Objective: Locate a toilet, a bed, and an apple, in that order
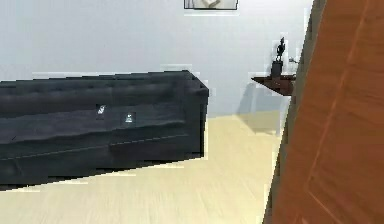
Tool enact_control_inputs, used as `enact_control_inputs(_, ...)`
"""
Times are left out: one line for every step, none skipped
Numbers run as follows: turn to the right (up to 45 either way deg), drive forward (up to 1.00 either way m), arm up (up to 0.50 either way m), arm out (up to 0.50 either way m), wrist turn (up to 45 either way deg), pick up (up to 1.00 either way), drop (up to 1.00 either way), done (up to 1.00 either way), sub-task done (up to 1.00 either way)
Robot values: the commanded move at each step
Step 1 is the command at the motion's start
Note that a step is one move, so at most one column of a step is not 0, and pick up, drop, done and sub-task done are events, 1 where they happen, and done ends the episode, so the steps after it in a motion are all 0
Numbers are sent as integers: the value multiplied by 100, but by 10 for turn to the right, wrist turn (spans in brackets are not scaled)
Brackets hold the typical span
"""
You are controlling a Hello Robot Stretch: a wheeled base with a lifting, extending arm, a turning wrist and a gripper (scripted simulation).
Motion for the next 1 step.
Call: enact_control_inputs(0, 100, 0, 0, 0, 0, 0, 0, 0)
